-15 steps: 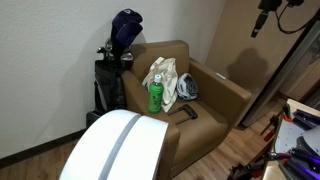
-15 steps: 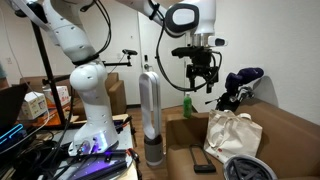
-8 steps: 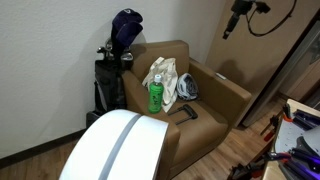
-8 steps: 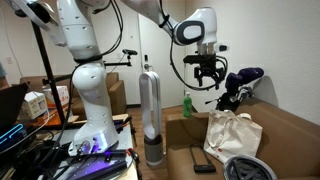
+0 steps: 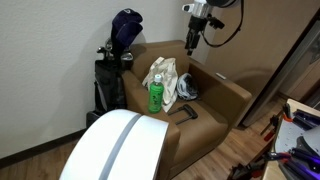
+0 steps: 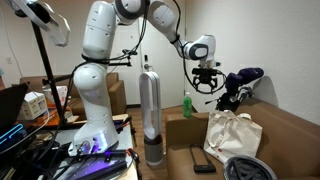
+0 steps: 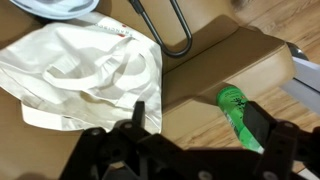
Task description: Put the bottle in the bag
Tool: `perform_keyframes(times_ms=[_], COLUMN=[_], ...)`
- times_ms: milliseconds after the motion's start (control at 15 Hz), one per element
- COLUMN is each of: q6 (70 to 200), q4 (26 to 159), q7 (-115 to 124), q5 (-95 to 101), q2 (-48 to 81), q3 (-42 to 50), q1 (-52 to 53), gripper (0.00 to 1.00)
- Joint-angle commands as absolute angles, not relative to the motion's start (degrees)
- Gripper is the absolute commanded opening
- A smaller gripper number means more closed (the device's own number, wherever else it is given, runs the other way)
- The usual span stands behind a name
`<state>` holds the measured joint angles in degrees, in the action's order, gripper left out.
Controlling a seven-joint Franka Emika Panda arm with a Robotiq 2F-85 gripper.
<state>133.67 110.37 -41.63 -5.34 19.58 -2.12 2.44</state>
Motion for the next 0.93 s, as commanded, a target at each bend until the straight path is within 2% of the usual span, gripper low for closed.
perform_keyframes(times_ms=[0,400,867], q6=[130.67,124.84,126.29], q4=[103.34,101.36,101.09], q7=[-48.47,-59.55,-64.84], q5=[-1.93,1.04,0.24], q2=[25.06,25.15,26.33], q3=[-5.94,-9.85,-10.81], q1=[0.93,1.83,1.83], gripper=[1.00,1.00,1.00])
